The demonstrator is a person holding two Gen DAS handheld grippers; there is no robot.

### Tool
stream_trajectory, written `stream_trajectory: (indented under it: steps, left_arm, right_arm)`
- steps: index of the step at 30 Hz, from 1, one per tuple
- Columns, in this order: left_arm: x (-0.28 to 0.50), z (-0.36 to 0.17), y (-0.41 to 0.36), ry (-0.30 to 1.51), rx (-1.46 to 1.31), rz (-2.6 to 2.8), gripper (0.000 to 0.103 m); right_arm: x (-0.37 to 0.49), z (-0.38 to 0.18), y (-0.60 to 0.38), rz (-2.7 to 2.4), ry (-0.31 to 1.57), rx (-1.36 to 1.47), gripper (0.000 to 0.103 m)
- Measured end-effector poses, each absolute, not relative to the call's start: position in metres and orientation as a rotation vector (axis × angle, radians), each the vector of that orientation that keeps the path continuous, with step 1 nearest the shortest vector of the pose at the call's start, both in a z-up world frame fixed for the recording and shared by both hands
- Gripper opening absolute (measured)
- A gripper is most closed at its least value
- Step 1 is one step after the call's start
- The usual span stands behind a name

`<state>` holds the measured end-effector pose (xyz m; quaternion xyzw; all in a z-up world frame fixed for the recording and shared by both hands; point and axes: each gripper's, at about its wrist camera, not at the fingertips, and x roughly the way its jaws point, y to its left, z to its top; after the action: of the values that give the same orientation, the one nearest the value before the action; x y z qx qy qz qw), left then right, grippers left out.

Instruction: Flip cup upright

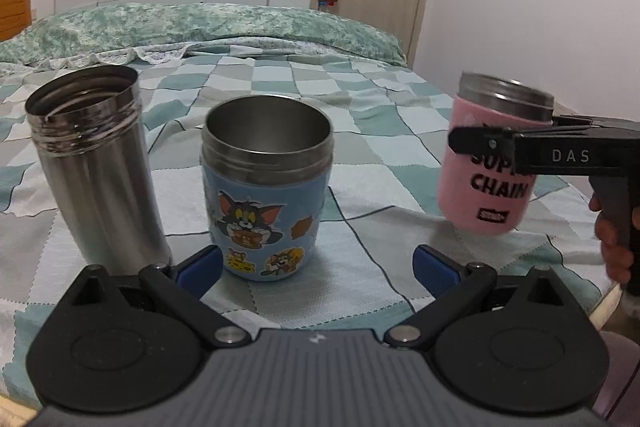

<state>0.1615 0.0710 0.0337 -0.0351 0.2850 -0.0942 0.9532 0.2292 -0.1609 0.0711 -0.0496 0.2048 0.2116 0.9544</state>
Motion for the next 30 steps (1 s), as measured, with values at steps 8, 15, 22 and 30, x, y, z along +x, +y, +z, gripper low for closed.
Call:
stream_trajectory:
  steps: [8,15,22,30]
  left_arm:
    - [0.166,0.029,0.078,0.590,-0.082,-0.162,0.103]
    - [0.167,0.025,0.083,0.600,-0.075,-0.147,0.103]
    - [0.167,0.026,0.085,0.597,-0.076,-0.144,0.103]
    - [0.158,0.032,0.079,0.589,-0.065,-0.138,0.103]
  right_arm:
    - [0.239,0.043,-0.128,0.420,0.278,-0.045,0.083]
    - [0.253,0.014,-0.114,0.403,0.295,-0.064,0.083]
    - [0.247,0.003,-0.106,0.399,0.281,-0.117,0.083]
    - [0.228,0.017,-0.114,0.420,0.267,-0.096,0.103]
